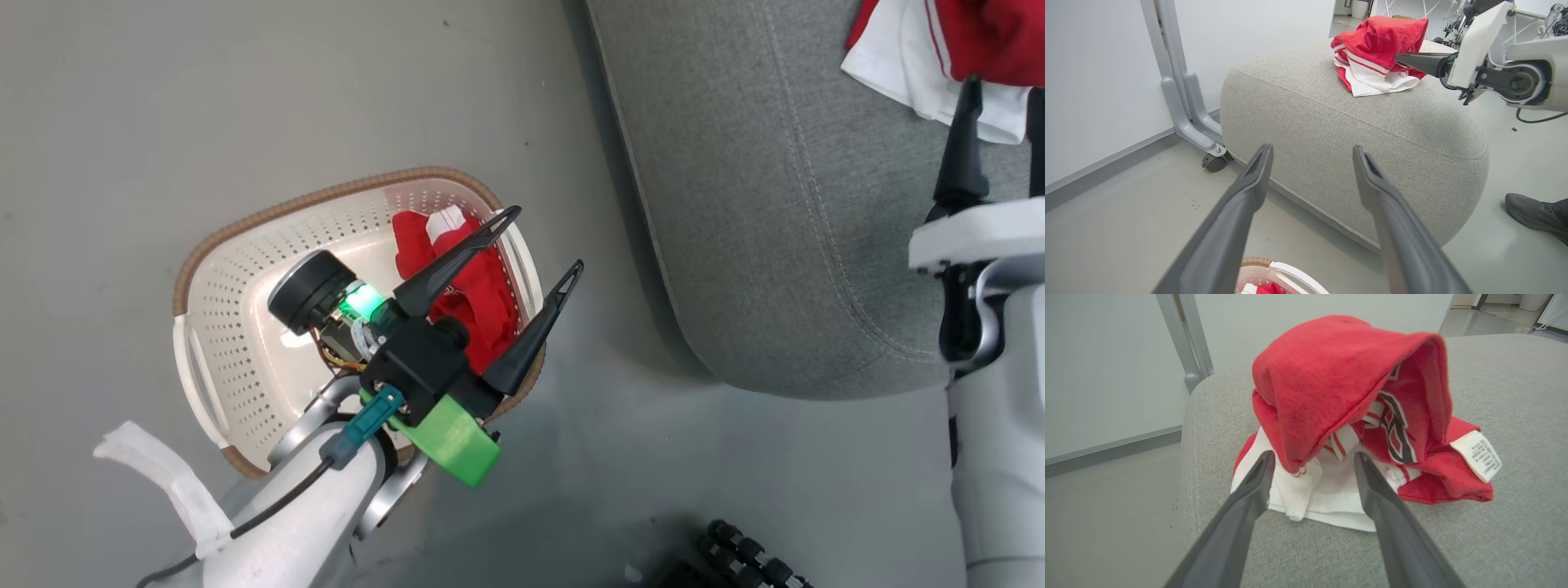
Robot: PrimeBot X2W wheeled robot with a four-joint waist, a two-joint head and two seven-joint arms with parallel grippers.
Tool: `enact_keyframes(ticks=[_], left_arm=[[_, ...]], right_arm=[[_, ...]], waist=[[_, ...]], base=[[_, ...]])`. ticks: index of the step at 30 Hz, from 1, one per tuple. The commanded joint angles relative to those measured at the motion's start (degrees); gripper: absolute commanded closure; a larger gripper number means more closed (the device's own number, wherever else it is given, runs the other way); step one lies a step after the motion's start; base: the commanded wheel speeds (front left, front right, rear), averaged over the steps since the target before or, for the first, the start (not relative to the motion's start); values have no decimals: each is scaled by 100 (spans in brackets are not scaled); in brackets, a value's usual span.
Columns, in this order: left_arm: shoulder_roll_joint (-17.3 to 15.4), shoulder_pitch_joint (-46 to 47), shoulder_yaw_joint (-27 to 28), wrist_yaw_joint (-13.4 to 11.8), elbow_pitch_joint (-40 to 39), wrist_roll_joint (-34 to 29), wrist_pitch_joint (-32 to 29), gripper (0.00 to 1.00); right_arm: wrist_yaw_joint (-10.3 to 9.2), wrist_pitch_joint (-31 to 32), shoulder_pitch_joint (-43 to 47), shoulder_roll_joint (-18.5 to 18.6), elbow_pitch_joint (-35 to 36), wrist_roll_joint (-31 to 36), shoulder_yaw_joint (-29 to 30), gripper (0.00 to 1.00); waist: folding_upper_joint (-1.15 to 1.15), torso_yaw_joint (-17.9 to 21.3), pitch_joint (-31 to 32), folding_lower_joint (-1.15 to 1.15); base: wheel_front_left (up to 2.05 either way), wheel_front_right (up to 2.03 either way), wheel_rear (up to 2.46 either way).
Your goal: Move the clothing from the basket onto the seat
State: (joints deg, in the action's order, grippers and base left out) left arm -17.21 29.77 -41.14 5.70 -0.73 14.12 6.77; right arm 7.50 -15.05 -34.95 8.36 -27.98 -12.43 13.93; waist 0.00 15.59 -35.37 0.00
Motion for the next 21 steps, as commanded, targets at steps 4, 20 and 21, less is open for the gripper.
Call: enact_keyframes(ticks=[4, 20, 21], left_arm=[[82, -244, 115, -145, 217, 193, 229, 0], [347, -887, 1146, -956, 745, 694, 837, 0], [366, -938, 1251, -1011, 737, 710, 847, 0]], right_arm=[[-2, -19, 556, -165, 552, 169, -184, 0], [-2, -18, 2075, -448, 2257, 505, -1115, 0], [-2, -17, 2143, -455, 2291, 519, -1143, 0]], waist=[[0, -125, 450, 0], [0, -990, 1532, 0], [0, -1039, 1583, 0]], base=[[0, 0, 0], [0, 0, 0], [0, 0, 0]])
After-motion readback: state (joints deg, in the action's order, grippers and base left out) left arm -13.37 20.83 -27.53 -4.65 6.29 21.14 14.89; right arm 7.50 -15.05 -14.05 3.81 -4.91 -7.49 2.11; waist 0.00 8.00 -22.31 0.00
